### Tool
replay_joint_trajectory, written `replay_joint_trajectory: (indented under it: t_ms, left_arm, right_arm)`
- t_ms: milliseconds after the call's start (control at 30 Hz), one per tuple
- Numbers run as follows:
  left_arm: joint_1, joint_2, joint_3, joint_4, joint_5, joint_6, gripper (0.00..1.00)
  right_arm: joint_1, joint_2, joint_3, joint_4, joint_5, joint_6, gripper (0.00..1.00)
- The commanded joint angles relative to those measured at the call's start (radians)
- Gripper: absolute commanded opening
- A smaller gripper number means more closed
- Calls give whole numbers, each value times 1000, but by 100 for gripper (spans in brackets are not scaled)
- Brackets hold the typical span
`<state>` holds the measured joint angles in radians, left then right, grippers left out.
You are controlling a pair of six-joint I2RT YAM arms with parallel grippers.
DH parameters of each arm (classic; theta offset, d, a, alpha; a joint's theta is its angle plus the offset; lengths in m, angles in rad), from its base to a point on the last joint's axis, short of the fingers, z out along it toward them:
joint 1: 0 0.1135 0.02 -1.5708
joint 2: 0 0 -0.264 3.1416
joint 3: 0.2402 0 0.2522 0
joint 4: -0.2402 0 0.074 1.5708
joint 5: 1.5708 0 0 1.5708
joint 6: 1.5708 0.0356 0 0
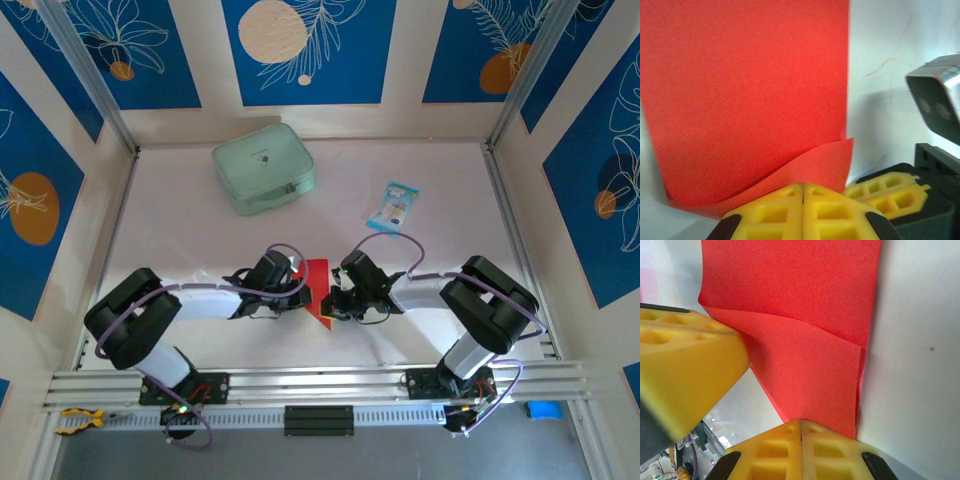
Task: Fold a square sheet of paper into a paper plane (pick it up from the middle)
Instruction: Third fold the triangle at the center of the table.
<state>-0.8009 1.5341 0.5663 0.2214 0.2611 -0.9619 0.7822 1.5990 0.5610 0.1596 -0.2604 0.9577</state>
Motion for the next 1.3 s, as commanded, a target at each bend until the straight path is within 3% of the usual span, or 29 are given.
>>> replay_joint_trajectory:
  t_ms: [0,333,900,1267]
  left_arm:
    - [-22,1,28,4,30,31,6]
    - [4,58,24,-67,-26,29,2]
    - [208,-10,-61,-56,38,138,4]
    - [209,-134,-38,-85,71,127,9]
  right_arm:
    - [6,7,-10,-118,24,-20,5]
    - [7,3,-28,-141,39,-19,2]
    - [22,15,-41,-151,59,-7,0]
    - [23,12,-21,-166,62,-14,0]
